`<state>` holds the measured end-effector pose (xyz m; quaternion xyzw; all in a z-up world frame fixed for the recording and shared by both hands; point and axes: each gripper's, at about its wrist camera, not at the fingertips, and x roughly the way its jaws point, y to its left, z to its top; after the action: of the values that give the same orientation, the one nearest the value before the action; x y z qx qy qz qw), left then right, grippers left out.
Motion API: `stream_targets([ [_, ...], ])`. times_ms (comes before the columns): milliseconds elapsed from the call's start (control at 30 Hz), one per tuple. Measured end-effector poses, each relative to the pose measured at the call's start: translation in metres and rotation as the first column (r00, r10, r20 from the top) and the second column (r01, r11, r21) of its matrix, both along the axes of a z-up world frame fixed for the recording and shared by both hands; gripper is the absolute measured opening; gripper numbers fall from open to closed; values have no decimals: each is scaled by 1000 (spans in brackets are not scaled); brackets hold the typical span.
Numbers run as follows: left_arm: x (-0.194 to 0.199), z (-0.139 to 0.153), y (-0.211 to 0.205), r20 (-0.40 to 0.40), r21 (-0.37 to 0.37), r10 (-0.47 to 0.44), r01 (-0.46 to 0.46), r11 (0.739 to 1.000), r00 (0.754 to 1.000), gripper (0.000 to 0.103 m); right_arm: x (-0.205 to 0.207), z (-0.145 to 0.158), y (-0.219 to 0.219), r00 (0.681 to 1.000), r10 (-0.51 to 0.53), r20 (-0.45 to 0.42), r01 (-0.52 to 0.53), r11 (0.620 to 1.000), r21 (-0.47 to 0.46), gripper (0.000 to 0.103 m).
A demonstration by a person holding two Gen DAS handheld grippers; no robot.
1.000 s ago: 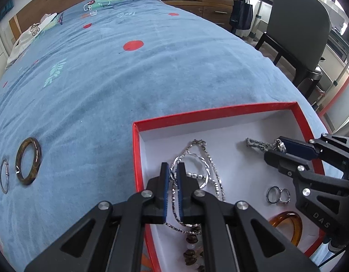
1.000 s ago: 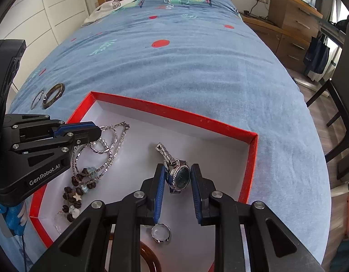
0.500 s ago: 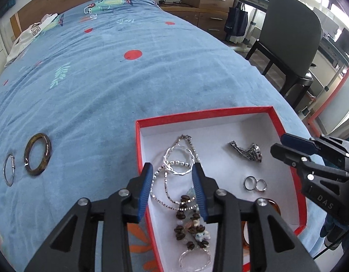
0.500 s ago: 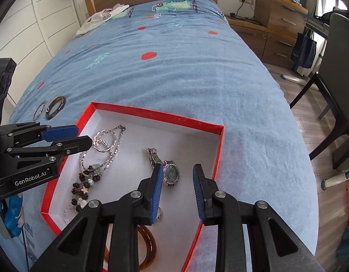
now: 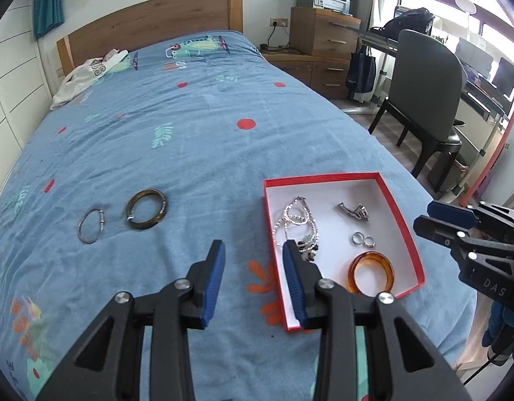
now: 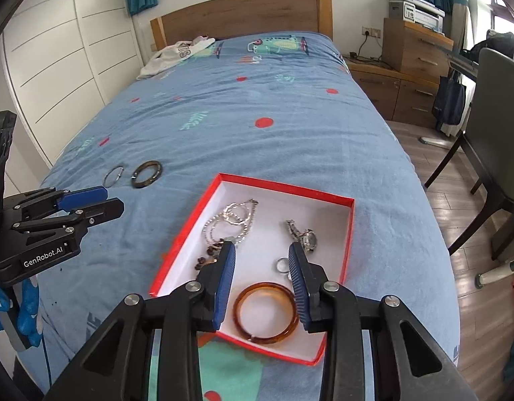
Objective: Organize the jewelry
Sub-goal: 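Withdraw both tools and move right tool toward tortoiseshell bangle, left toward silver bangle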
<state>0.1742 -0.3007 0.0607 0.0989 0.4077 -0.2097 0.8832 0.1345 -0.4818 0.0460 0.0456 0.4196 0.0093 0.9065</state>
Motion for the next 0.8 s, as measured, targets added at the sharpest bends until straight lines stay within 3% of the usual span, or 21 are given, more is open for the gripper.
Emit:
stream_targets([
  [133,-28,18,27,59,11,39,-40,999,997,36,-21,15,22,999,18,27,-18,1000,5,42],
  [367,-73,38,75,136,6,103,-105,994,985,44,-52,32,60,997,44,63,-46,999,28,43],
  [800,-114,52,169,215,-27,222,-221,975,951,52,-70,40,142,988,132,79,-135,991,27,45],
])
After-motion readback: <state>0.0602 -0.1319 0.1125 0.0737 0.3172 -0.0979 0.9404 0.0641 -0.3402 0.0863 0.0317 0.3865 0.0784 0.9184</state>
